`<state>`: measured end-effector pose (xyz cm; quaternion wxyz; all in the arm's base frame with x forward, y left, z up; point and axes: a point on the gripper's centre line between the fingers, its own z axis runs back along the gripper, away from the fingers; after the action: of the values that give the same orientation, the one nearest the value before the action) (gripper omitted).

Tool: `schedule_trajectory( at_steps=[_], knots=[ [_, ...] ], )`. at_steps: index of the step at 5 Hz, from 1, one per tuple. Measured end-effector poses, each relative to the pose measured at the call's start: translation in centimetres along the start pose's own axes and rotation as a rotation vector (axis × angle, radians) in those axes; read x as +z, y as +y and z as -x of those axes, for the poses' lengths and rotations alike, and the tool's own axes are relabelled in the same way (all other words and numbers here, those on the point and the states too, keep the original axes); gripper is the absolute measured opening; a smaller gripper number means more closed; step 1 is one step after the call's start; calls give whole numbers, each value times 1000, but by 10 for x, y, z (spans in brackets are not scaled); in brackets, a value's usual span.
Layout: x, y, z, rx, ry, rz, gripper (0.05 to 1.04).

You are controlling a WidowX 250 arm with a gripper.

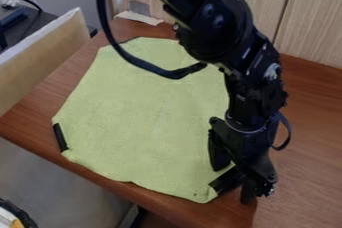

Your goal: Fold the cloth from bottom right to top left

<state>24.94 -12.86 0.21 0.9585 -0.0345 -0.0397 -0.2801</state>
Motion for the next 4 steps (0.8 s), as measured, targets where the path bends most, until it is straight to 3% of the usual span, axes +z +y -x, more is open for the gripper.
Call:
schedule_trajectory(
  at_steps=[1, 2, 3, 4],
  knots=[
    [-2, 3, -4, -15, 19, -47, 675],
    [-3, 3, -5, -8, 41, -55, 381],
    [-4, 2, -5, -6, 42, -45, 181],
    [-3, 2, -3, -14, 36, -34, 89]
  ],
)
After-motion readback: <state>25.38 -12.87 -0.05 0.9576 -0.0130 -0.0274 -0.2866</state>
